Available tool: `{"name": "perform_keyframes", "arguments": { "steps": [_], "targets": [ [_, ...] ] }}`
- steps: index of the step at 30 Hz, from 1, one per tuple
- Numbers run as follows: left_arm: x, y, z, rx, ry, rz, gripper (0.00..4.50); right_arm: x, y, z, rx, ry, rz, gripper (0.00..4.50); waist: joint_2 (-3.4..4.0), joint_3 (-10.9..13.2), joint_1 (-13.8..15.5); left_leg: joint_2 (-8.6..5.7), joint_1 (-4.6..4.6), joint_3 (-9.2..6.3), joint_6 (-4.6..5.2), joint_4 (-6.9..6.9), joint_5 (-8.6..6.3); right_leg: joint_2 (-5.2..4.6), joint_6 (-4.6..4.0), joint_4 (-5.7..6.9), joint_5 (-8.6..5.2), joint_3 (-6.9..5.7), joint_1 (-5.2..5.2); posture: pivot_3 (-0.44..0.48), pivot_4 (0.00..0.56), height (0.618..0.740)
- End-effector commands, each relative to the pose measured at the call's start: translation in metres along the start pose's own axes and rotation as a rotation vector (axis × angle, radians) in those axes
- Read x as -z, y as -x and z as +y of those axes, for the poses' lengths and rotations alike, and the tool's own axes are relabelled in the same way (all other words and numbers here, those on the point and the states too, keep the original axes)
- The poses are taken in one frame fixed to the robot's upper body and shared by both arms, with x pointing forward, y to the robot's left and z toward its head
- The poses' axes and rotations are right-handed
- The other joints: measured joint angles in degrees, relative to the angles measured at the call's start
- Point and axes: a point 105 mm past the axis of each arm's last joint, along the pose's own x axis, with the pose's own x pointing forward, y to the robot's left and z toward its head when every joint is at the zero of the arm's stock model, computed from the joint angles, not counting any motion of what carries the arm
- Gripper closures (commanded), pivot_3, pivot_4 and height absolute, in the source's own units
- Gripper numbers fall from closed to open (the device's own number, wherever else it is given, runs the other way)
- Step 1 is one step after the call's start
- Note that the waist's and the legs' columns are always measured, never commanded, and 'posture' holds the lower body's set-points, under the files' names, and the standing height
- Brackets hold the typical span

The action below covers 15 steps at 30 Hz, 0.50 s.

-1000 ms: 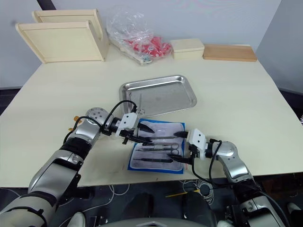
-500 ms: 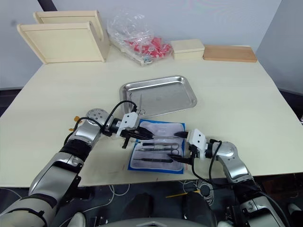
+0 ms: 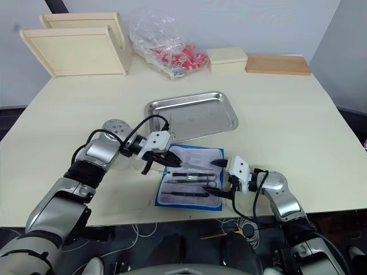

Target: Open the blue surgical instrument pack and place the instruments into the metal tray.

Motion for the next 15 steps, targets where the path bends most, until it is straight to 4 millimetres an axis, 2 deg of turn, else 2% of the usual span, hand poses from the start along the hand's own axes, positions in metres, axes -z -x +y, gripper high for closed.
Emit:
{"name": "perform_keyframes", "arguments": {
  "steps": [1, 15],
  "targets": [
    [-0.015, 0.006, -0.001, 0.016, -0.037, 0.022, 4.44, 0.058, 0.005, 0.027, -0.034, -0.177, 0.185, 0.00, 0.01, 0.0, 0.0, 0.00, 0.01, 0.00, 0.00, 0.00, 0.00, 0.00, 0.00, 0.00, 0.00, 0.00, 0.00, 0.000, 0.150, 0.740],
    [-0.017, 0.018, -0.011, 0.016, -0.002, 0.132, 4.44, 0.058, 0.003, 0.027, -0.035, -0.179, 0.179, 0.00, 0.02, 0.0, -0.1, 0.01, 0.02, -0.02, 0.00, 0.00, 0.00, 0.03, -0.01, 0.00, -0.01, 0.04, -0.01, 0.000, 0.150, 0.740]
  ]
}}
